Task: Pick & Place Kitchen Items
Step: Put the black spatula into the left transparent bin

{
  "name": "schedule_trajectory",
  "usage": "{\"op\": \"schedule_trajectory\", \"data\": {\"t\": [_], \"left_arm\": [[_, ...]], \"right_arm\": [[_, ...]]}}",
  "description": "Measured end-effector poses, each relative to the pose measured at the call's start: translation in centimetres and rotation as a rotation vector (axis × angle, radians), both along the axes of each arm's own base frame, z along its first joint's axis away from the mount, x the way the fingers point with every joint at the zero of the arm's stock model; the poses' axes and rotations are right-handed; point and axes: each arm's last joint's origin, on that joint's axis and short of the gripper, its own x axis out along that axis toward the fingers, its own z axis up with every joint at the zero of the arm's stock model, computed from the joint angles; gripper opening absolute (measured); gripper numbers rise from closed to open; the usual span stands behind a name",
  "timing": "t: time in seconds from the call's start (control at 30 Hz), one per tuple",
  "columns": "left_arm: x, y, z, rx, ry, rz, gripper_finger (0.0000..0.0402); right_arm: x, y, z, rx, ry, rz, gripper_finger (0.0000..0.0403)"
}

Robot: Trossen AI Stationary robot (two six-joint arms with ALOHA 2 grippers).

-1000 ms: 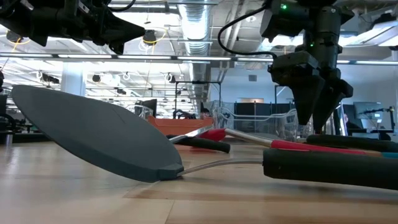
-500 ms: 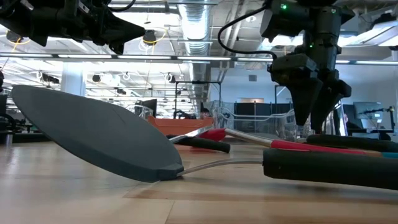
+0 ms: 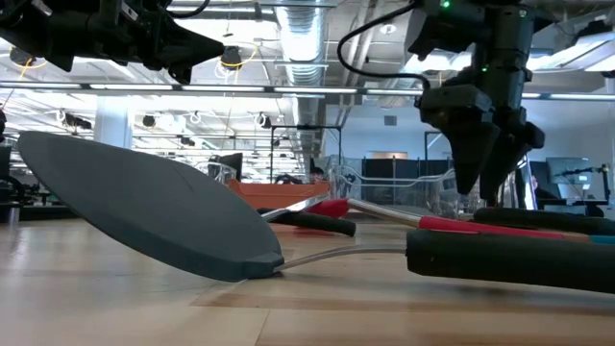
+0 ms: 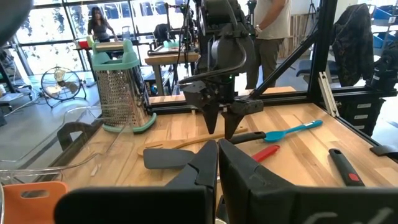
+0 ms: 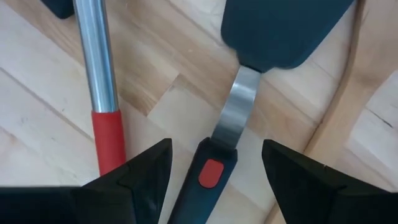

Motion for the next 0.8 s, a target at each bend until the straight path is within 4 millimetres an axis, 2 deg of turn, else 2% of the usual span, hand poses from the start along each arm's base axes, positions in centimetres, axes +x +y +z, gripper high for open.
{"op": "schedule_trajectory", "data": {"t": [0.1, 0.37, 0.57, 0.67, 0.8], "left_arm": [[0.0, 0.0, 0.0, 0.000, 0.000, 0.000, 0.0002], [0.0, 0.0, 0.0, -0.003, 0.002, 0.000, 0.0002], [0.0, 0.0, 0.0, -0.003, 0.001, 0.000, 0.0002], [0.0, 0.0, 0.0, -0.003, 0.002, 0.000, 0.0002], [0.0, 0.0, 0.0, -0.003, 0.002, 0.000, 0.0002]], "right_arm": [[0.0, 0.2, -0.1, -0.005, 0.004, 0.000, 0.0243], [0.7, 0.5, -2.9, 0.018, 0.122, 0.027, 0.0243], [1.0, 0.7, -4.1, 0.062, 0.164, 0.046, 0.0238], [1.1, 0.7, -4.4, 0.065, 0.172, 0.045, 0.0215], [1.1, 0.7, -4.4, 0.065, 0.168, 0.044, 0.0157]]}}
